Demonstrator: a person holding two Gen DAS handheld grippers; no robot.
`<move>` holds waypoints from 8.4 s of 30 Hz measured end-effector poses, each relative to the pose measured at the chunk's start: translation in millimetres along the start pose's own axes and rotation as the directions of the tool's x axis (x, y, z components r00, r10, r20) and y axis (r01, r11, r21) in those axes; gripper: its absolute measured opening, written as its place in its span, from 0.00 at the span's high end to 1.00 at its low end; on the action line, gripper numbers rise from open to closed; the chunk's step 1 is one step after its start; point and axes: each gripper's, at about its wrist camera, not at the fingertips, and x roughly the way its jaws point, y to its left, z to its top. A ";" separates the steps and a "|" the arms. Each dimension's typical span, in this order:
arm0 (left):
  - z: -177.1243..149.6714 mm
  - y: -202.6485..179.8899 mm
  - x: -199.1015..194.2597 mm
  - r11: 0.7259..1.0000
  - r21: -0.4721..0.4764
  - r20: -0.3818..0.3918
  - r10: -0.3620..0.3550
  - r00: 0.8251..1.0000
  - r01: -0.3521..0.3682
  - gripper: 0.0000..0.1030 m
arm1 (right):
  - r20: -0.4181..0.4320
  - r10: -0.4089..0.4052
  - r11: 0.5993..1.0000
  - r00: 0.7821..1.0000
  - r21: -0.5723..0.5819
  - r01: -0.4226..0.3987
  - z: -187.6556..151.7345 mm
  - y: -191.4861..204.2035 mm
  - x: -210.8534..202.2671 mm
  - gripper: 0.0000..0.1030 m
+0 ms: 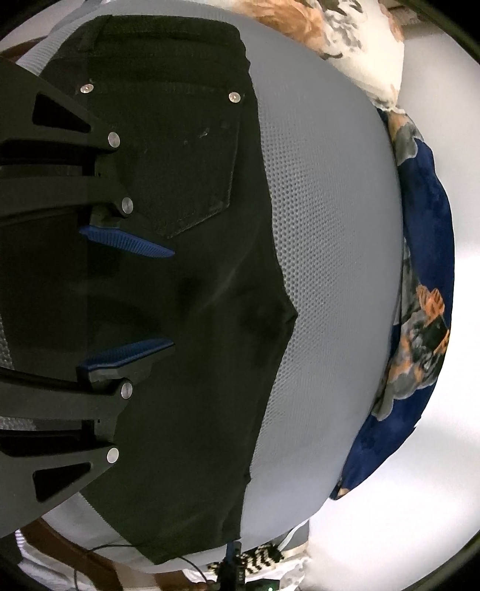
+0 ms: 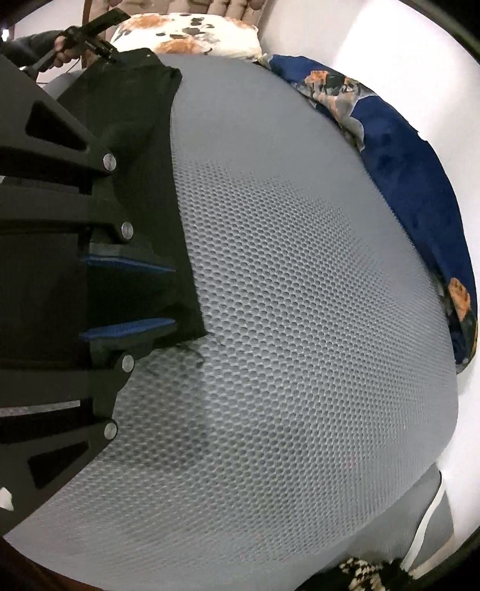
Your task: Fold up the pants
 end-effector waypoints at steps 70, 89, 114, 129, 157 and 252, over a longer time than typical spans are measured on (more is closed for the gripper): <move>13.4 19.0 30.7 1.000 0.007 0.007 -0.005 1.000 0.005 0.54 | 0.063 -0.303 0.934 0.951 0.216 0.283 -158.4 6.1 -56.8 0.81; -20.5 104.2 -10.5 0.996 -0.084 0.033 0.044 0.999 -0.041 0.54 | -0.258 0.203 0.725 0.945 -0.609 -0.322 -58.1 401.6 106.0 0.69; -30.0 121.1 -17.9 0.995 -0.098 0.045 -0.008 0.999 0.012 0.54 | -0.226 0.134 0.657 0.965 -0.709 -0.257 -52.8 474.2 169.7 0.73; 21.3 28.1 -5.4 0.999 0.039 0.110 -0.030 0.993 0.025 0.54 | 0.008 -0.060 0.775 0.998 -0.630 0.052 -88.4 317.4 74.8 0.64; -2.2 30.7 16.0 0.976 -0.048 -0.015 0.212 0.977 -0.213 0.50 | 0.049 -0.094 0.983 0.994 -0.154 0.101 -56.0 12.6 -14.7 0.66; -32.3 -35.4 24.7 0.944 -0.157 -0.127 -0.312 0.942 0.291 0.95 | -0.120 0.263 0.910 0.957 -0.298 -0.287 -80.7 289.4 71.6 0.47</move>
